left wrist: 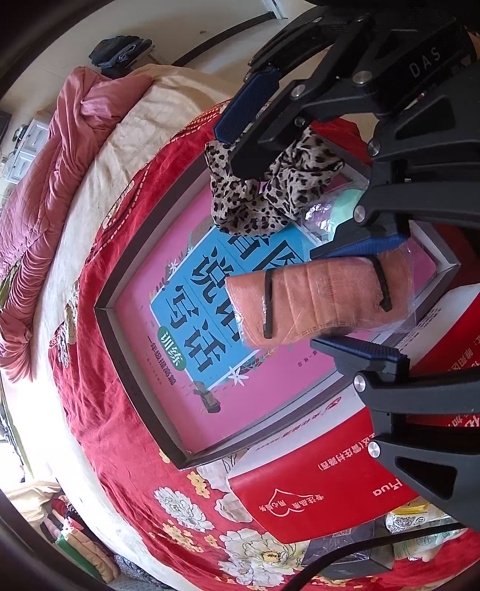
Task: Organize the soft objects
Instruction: 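Lower the pink towel and leopard scrunchie into the tray and open both tools, then raise both open tools up out of the pink tray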
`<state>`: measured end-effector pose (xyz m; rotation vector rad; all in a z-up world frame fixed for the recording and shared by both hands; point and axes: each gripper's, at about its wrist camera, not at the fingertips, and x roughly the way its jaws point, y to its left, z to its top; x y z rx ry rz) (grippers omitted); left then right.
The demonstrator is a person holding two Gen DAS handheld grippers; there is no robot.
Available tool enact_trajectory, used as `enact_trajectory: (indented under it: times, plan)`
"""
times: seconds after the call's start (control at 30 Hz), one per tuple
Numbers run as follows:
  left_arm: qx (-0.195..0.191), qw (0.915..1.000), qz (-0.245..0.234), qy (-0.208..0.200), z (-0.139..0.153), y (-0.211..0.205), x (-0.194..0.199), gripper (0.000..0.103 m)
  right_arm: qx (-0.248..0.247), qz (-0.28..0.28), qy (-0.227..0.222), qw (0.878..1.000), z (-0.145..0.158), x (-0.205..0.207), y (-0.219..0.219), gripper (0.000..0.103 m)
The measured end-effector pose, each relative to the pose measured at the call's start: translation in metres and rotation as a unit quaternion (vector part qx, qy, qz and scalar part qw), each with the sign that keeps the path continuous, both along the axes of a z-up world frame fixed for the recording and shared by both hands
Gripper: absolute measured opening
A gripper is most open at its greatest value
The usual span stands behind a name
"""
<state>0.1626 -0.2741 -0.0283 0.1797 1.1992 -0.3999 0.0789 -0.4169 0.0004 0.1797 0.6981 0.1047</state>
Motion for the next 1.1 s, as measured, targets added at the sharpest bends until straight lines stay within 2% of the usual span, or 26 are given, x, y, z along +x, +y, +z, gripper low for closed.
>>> enact_trajectory:
  times: [0.4, 0.8, 0.87, 0.93, 1.03, 1.1]
  plan:
    - [-0.013, 0.9999, -0.007, 0.006, 0.001, -0.003, -0.001, 0.045, -0.006, -0.050, -0.008, 0.999, 0.004, -0.004, -0.016, 0.050]
    - [-0.025, 0.9997, -0.005, 0.008, 0.003, 0.001, -0.004, 0.047, -0.006, -0.064, -0.010, 0.998, 0.005, -0.005, -0.021, 0.051]
    - [-0.035, 0.9993, -0.001, 0.010, 0.004, 0.003, -0.004, 0.050, -0.006, -0.064, -0.009, 0.998, 0.004, -0.005, -0.021, 0.052]
    - [-0.048, 0.9988, 0.001, 0.012, 0.007, 0.006, -0.005, 0.054, -0.010, -0.067, -0.011, 0.998, 0.005, -0.006, -0.021, 0.057]
    - [-0.054, 0.9985, 0.004, 0.002, 0.011, 0.008, -0.005, 0.061, -0.009, -0.070, -0.012, 0.997, 0.007, -0.007, -0.022, 0.058]
    - [-0.066, 0.9978, 0.008, 0.000, 0.015, 0.010, -0.004, 0.062, -0.012, -0.075, -0.014, 0.997, 0.007, -0.008, -0.022, 0.058]
